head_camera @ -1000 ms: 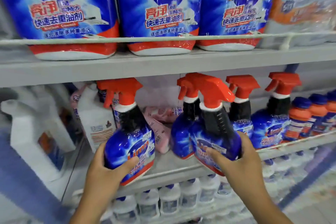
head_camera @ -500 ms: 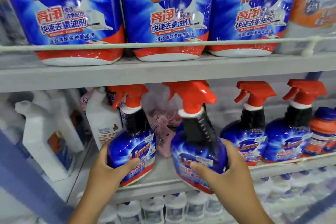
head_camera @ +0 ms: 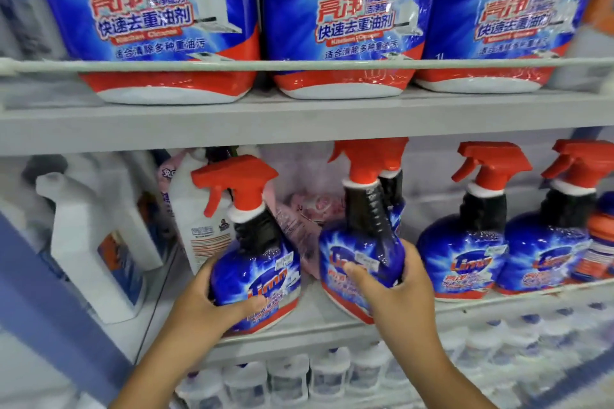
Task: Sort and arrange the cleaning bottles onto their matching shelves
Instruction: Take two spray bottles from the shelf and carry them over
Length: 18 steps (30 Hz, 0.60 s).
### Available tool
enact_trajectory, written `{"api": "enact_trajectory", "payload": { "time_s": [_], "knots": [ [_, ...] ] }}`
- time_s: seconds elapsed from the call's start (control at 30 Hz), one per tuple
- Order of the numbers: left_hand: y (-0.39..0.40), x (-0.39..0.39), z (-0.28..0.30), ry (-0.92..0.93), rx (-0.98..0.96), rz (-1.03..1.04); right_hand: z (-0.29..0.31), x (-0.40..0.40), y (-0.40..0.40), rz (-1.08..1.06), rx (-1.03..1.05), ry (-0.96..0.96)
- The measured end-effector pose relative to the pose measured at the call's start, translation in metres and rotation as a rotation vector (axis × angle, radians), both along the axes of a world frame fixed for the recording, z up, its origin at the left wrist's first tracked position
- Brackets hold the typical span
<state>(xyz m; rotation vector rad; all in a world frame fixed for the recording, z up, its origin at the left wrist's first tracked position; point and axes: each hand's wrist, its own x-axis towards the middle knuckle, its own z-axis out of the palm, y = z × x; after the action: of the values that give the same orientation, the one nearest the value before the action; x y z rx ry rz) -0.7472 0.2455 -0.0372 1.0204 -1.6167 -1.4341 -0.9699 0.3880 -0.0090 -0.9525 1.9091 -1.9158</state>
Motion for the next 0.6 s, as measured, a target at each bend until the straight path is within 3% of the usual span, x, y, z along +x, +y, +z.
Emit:
{"api": "enact_trajectory", "payload": {
  "time_s": [0.37, 0.53, 0.6],
  "knots": [
    [0.004, 0.004, 0.006, -0.094, -0.051, 0.016, -0.015, -0.036, -0.014, -0.09, 0.153, 0.08],
    [0.011, -0.008, 0.01, -0.09, -0.011, -0.036, -0.009, -0.032, -0.008, -0.183, 0.334, 0.36],
    [0.014, -0.014, 0.009, -0.1, -0.018, -0.063, 0.0, -0.024, 0.005, -0.256, 0.291, 0.494]
  ]
}}
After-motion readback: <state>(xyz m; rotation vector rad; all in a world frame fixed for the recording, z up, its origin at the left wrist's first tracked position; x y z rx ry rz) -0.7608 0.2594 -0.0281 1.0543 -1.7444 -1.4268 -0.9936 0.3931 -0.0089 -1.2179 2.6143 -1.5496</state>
